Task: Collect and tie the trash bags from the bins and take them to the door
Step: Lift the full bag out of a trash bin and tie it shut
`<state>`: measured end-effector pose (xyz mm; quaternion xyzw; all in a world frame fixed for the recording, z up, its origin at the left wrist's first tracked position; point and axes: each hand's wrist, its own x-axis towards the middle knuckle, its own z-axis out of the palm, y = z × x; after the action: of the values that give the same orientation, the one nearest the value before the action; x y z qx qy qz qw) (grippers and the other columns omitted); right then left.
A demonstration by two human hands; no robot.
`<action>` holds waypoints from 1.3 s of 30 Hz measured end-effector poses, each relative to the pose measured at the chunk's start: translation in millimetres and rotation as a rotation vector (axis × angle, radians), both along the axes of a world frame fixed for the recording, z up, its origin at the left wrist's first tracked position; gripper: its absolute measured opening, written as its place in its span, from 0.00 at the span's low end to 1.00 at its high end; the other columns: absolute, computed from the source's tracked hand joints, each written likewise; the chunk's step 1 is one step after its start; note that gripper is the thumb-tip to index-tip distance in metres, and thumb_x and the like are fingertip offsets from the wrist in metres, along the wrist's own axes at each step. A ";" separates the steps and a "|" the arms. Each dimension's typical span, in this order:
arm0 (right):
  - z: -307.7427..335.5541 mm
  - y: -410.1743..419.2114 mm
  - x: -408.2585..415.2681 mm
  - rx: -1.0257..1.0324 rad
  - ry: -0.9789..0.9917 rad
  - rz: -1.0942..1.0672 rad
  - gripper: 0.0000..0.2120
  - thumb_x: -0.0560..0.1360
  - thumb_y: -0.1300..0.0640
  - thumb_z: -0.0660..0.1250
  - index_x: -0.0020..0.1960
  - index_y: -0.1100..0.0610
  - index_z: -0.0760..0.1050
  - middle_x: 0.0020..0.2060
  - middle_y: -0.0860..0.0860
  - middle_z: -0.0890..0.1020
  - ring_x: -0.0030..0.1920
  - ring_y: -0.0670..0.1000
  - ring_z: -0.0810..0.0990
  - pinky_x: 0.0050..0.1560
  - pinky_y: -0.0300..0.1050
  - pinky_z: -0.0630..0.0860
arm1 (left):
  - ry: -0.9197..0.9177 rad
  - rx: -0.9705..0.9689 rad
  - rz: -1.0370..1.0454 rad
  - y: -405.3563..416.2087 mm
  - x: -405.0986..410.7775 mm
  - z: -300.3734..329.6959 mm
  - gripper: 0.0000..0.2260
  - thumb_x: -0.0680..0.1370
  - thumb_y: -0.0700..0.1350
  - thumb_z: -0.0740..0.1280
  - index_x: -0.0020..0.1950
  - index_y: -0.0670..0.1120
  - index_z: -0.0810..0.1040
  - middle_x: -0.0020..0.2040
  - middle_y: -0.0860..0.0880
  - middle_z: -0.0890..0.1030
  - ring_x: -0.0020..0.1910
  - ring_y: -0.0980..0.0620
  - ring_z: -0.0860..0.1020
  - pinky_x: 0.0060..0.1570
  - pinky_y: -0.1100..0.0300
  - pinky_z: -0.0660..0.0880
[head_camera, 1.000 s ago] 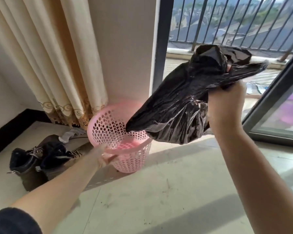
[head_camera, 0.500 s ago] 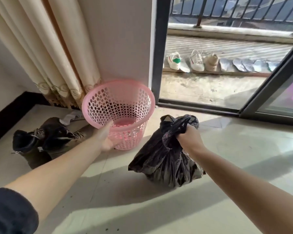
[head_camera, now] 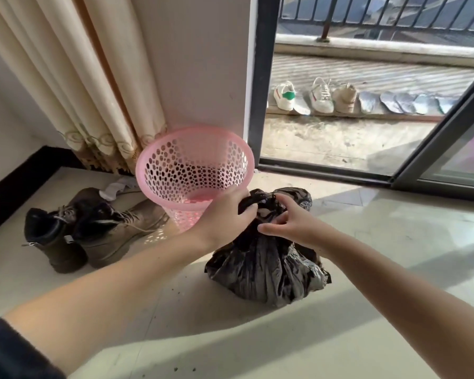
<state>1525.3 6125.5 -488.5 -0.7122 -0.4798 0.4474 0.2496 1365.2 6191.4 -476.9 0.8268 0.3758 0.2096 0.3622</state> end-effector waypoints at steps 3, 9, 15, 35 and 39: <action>9.7 -1.0 18.3 -0.035 -0.110 -0.011 0.24 0.73 0.51 0.70 0.67 0.51 0.68 0.42 0.47 0.77 0.42 0.44 0.75 0.41 0.37 0.69 | -0.165 -0.096 0.211 19.4 -10.5 13.2 0.12 0.80 0.45 0.61 0.39 0.40 0.72 0.35 0.47 0.73 0.34 0.53 0.70 0.39 0.64 0.68; 8.7 0.9 28.3 -0.006 -0.577 0.112 0.31 0.73 0.50 0.69 0.71 0.53 0.60 0.36 0.47 0.75 0.36 0.49 0.76 0.38 0.43 0.73 | -0.465 -0.187 0.320 35.0 -29.7 26.3 0.08 0.80 0.43 0.60 0.41 0.45 0.71 0.23 0.56 0.68 0.20 0.59 0.68 0.35 0.51 0.72; 24.6 3.9 31.3 -0.314 -0.775 0.355 0.38 0.72 0.56 0.70 0.75 0.52 0.53 0.59 0.54 0.77 0.56 0.55 0.77 0.52 0.45 0.75 | -0.591 -0.096 0.472 47.8 -41.9 30.9 0.09 0.80 0.45 0.59 0.40 0.48 0.72 0.22 0.56 0.65 0.21 0.55 0.64 0.31 0.52 0.66; 97.4 6.9 28.2 0.564 -0.250 -0.155 0.03 0.74 0.54 0.68 0.47 0.52 0.79 0.58 0.48 0.75 0.59 0.47 0.74 0.65 0.46 0.69 | -0.145 0.515 0.025 14.4 -23.5 62.9 0.06 0.78 0.39 0.64 0.50 0.43 0.81 0.41 0.50 0.82 0.35 0.62 0.77 0.38 0.68 0.74; 104.3 2.9 19.2 0.507 0.456 -0.042 0.12 0.70 0.55 0.68 0.54 0.53 0.77 0.46 0.52 0.84 0.52 0.51 0.82 0.60 0.55 0.77 | -0.244 0.573 -0.190 17.0 -19.9 77.6 0.07 0.77 0.37 0.64 0.52 0.40 0.81 0.46 0.45 0.83 0.44 0.55 0.79 0.48 0.65 0.76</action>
<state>1544.6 6128.3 -384.2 -0.5190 -0.4929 0.4563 0.5287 1345.3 6208.4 -399.4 0.8953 0.1767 0.3696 0.1749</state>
